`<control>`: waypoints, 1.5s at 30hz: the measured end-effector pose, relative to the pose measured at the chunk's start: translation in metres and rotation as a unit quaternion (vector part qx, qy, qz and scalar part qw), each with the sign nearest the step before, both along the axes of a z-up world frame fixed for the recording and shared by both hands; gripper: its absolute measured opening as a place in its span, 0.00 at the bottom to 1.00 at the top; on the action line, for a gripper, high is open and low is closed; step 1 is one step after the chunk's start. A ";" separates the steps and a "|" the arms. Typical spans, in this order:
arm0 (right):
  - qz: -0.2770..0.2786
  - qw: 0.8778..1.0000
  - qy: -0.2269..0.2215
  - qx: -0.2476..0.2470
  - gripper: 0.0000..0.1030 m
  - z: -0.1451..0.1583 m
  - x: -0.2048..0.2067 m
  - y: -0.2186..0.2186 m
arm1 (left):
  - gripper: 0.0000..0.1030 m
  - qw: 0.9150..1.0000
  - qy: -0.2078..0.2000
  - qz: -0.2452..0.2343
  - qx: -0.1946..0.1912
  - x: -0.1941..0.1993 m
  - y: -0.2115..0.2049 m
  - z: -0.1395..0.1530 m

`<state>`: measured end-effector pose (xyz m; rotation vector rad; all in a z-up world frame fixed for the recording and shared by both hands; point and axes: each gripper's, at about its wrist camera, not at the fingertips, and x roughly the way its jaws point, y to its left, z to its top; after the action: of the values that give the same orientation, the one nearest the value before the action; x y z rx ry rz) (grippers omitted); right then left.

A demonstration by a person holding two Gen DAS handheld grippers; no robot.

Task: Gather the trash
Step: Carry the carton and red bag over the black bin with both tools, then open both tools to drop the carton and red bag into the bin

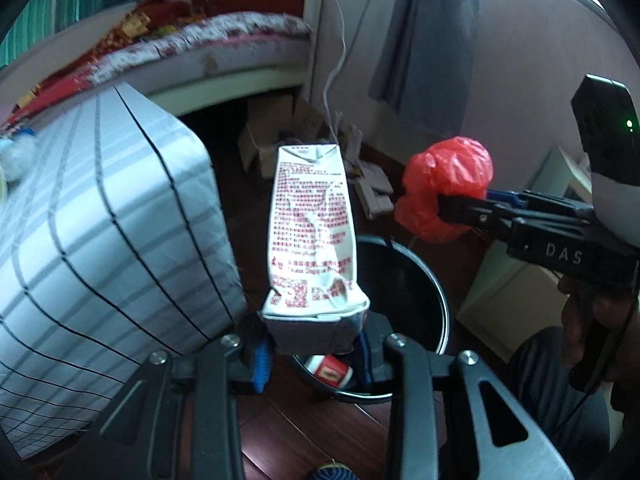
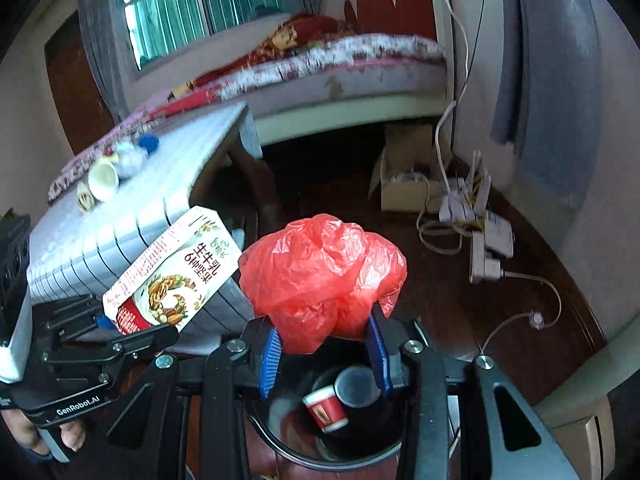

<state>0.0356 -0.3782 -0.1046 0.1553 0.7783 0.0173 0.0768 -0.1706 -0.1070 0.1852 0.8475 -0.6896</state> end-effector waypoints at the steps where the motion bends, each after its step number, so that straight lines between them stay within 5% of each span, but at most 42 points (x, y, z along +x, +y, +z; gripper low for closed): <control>1: 0.001 1.000 0.006 -0.002 0.38 -0.006 0.000 -0.002 | 0.34 1.000 0.009 -0.004 0.002 0.000 -0.003 -0.006; 11: 0.021 0.998 0.064 -0.008 0.44 -0.051 0.008 -0.009 | 0.39 0.997 0.069 -0.043 -0.001 0.000 -0.023 -0.032; 12: 0.022 0.997 0.077 -0.015 0.52 -0.059 0.011 -0.010 | 0.48 0.996 0.071 -0.044 -0.008 0.002 -0.021 -0.033; 13: 0.010 0.995 0.091 -0.028 0.79 -0.066 0.014 -0.012 | 0.84 0.997 0.070 -0.036 -0.006 0.004 -0.020 -0.035; 14: -0.010 0.993 0.107 -0.045 0.95 -0.075 0.015 -0.016 | 0.99 0.998 0.064 -0.016 -0.003 0.005 -0.015 -0.037; 22: -0.053 0.990 0.122 -0.055 0.99 -0.090 0.005 -0.024 | 0.99 0.995 0.048 0.076 0.041 0.012 0.015 -0.058; 45: -0.019 0.995 0.065 -0.073 0.99 -0.043 0.006 0.013 | 0.99 0.995 0.007 0.091 0.033 0.013 0.022 -0.025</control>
<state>0.0418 -0.3655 -0.1471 0.0316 0.9032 -0.0859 0.0894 -0.1486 -0.1316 0.1607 0.8903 -0.4922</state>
